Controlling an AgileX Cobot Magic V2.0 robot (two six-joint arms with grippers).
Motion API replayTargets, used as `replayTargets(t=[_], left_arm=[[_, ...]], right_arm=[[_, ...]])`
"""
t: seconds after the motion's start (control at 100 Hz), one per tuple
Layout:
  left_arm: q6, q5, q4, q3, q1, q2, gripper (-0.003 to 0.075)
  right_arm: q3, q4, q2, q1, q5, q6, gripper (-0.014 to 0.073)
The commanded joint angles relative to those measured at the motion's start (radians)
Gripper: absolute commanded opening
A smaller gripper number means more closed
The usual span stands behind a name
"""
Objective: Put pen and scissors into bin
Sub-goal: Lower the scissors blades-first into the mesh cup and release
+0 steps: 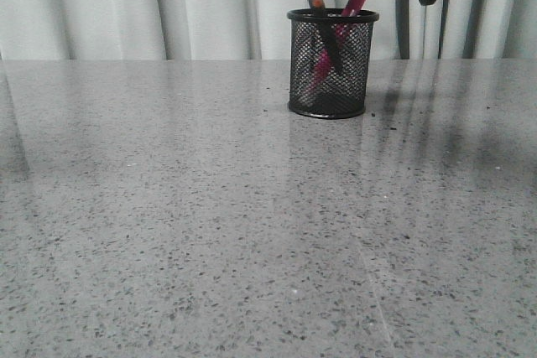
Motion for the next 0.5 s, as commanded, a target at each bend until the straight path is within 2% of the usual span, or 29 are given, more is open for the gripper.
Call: replayTargets(t=[0.0,0.16,0.49], left_arm=[[-0.005,-0.055,-0.037,-0.028,0.003,-0.015,-0.0019],[-0.005,-0.053,-0.037,-0.028,0.003,-0.015,-0.0019],[-0.005,-0.043,-0.037,-0.028,0.003,-0.015,-0.0019]], right_arm=[[-0.025,-0.033,-0.06,0.0,-0.051,-0.003,0.0235],[-0.025,-0.033,-0.071,0.0,-0.032,-0.003,0.0278],[0.005,-0.033,-0.134,0.0,-0.033,-0.003,0.0277]])
